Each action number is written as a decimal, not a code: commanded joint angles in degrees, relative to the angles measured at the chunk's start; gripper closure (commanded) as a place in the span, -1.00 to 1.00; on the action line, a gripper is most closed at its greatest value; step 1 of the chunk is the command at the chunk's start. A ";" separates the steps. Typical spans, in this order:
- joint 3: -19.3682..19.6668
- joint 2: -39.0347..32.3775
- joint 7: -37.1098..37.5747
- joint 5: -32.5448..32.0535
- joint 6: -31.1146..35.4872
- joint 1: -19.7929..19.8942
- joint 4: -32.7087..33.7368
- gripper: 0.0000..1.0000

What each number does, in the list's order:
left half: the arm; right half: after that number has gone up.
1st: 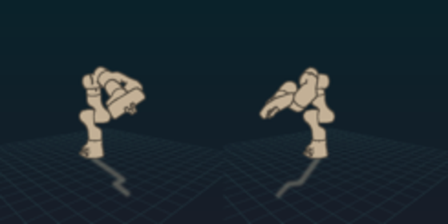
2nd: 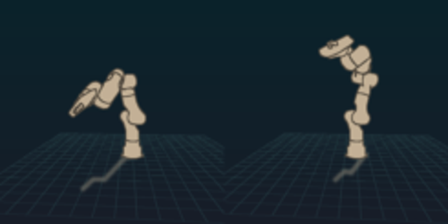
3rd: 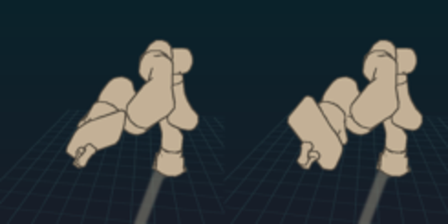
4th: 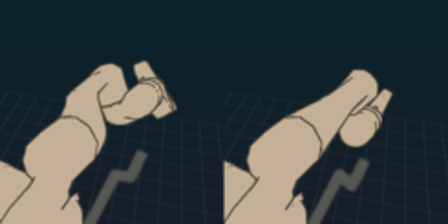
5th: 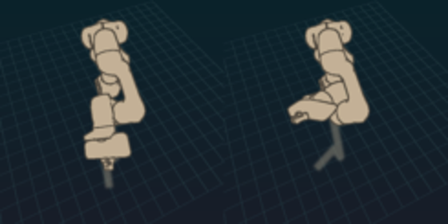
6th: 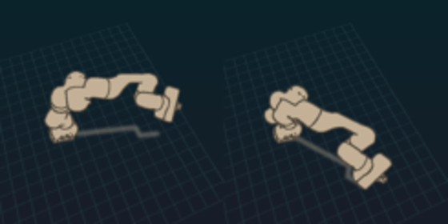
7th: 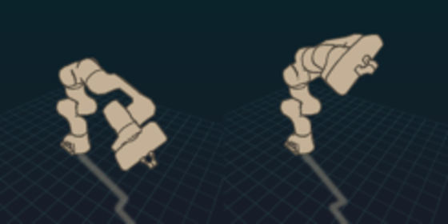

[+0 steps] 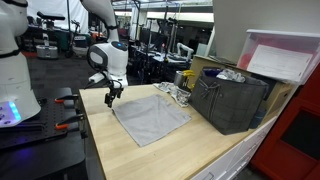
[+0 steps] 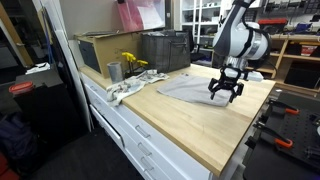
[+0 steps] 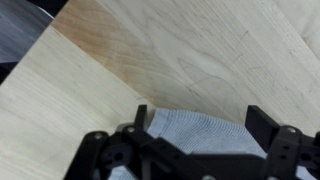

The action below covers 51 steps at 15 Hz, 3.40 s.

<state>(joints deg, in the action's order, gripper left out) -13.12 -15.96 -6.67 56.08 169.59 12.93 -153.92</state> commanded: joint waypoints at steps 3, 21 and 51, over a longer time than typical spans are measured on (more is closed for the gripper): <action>-3.71 -2.12 -12.54 9.31 3.82 4.52 1.10 -1.00; -9.96 -8.49 -32.47 27.98 3.39 10.25 9.42 0.90; 8.04 10.00 -16.31 2.67 -9.45 -4.62 -5.54 -1.00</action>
<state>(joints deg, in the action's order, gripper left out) -5.41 -7.69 -27.55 67.52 157.59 10.06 -158.77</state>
